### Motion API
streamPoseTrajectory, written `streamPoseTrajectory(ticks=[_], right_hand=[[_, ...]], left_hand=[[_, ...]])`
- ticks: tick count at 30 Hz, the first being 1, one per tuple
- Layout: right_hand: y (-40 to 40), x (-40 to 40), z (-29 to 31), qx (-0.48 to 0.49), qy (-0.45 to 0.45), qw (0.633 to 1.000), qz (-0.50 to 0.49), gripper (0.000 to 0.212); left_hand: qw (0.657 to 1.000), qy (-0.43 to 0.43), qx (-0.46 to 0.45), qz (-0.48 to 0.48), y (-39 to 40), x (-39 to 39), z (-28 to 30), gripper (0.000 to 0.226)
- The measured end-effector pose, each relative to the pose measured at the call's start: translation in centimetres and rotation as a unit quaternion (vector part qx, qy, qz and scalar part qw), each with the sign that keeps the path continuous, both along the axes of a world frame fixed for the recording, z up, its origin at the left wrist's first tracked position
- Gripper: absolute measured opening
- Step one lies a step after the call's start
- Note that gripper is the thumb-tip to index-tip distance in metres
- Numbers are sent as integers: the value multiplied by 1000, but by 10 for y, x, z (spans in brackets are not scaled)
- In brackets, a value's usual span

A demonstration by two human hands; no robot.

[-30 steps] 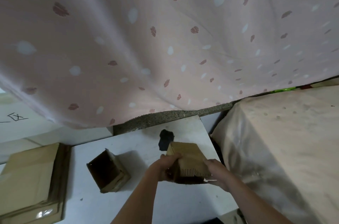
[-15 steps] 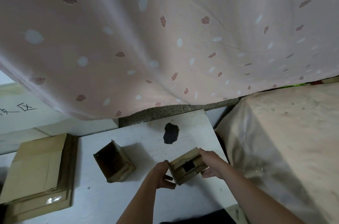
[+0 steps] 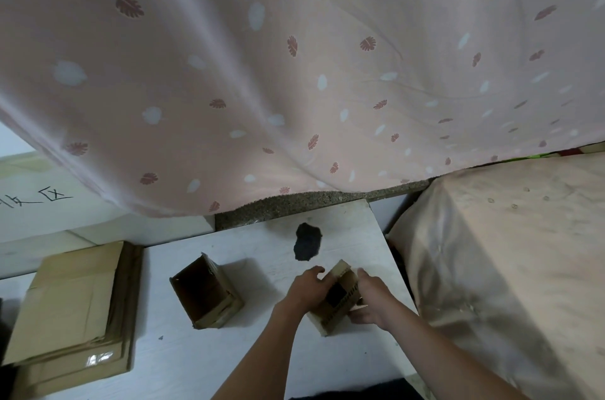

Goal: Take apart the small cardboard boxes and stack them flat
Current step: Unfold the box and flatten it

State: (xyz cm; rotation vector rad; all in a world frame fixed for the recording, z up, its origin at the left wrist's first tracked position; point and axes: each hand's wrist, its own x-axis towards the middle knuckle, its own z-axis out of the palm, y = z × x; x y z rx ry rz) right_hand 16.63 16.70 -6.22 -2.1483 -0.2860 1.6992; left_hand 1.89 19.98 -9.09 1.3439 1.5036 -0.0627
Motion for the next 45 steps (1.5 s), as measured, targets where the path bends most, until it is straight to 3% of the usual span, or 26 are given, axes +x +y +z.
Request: streamPoseTrajectory(ticks=[3, 9, 17, 19, 22, 28, 32, 35, 37, 39, 42, 43, 45], right_hand=[[8, -1, 1, 38, -34, 997, 51, 52], [-1, -1, -3, 112, -114, 964, 210, 44], [-5, -1, 3, 150, -195, 937, 250, 8], [-7, 4, 2, 146, -204, 936, 248, 19], [-12, 13, 0, 140, -206, 942, 226, 37], [-16, 15, -5, 121, -212, 947, 209, 43], [-13, 14, -5, 119, -252, 929, 245, 35], [-9, 12, -1, 112, -288, 900, 306, 20], [-5, 13, 3, 125, -305, 872, 361, 23], [1, 13, 9, 136, -316, 833, 434, 26], [12, 6, 17, 174, -308, 775, 524, 12], [14, 2, 18, 198, -296, 774, 523, 15], [15, -4, 17, 234, -297, 780, 498, 41]], left_hand=[[1000, -11, -13, 8, -6, 0, -2, 63], [997, -25, -29, 65, -16, -2, 5, 47], [985, -80, -58, 139, -18, -12, 8, 58], [979, -116, -71, 151, -18, -22, 7, 49], [967, -158, -74, 185, -23, -34, 6, 19], [955, -152, -75, 243, -30, -38, 7, 20], [958, -134, -84, 241, -30, -34, 8, 19], [965, -118, -104, 210, -26, -34, 11, 27], [971, -120, -114, 172, -21, -37, 14, 48], [981, -102, -88, 140, -14, -39, 17, 70], [994, -33, -19, 105, -7, -35, 18, 83], [996, -7, -10, 85, -7, -33, 18, 85], [998, 30, -30, 48, -10, -27, 18, 91]])
